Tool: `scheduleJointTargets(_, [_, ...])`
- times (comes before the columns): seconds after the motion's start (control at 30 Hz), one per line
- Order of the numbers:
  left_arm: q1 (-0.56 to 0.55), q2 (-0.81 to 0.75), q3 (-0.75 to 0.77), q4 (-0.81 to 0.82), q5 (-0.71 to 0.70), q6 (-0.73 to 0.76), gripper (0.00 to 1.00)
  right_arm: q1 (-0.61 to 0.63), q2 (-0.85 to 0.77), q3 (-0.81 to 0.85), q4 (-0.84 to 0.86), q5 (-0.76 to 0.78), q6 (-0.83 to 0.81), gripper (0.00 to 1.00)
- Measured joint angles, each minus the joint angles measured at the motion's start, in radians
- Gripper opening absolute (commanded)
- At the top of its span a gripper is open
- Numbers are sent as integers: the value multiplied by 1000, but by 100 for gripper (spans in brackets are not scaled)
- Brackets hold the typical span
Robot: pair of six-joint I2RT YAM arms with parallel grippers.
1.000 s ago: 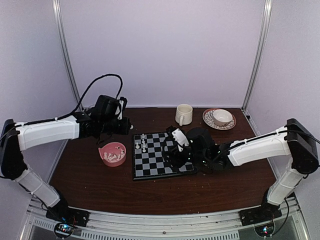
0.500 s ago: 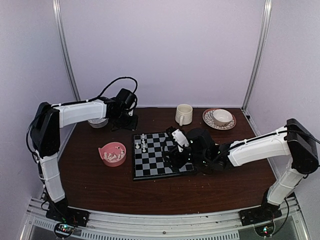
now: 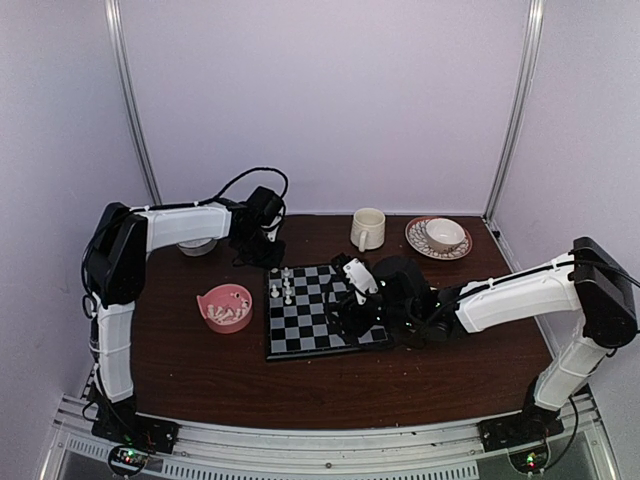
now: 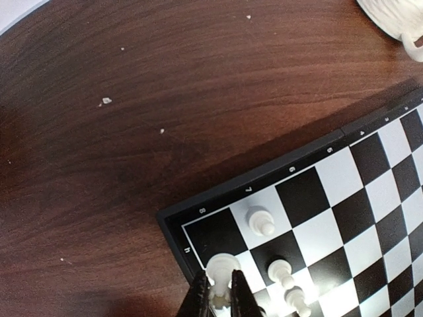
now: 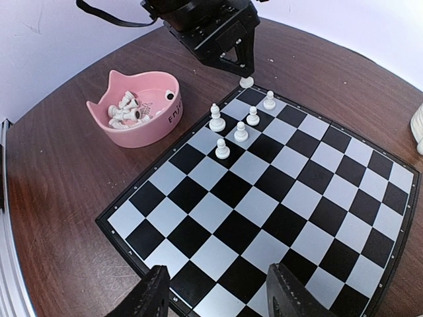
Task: Set up the chess pieces on the board
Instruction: Place the rook at a1.
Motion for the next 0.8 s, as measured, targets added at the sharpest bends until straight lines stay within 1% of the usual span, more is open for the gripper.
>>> scheduleJointTargets(0.4, [0, 82, 58, -42, -14, 22, 0, 0, 0, 0, 0, -5, -2, 52])
scheduleJointTargets(0.6, [0, 85, 77, -53, -19, 29, 0, 0, 0, 0, 0, -5, -3, 52])
scheduleJointTargets(0.8, [0, 87, 88, -62, -27, 33, 2, 0, 0, 0, 0, -8, -3, 52])
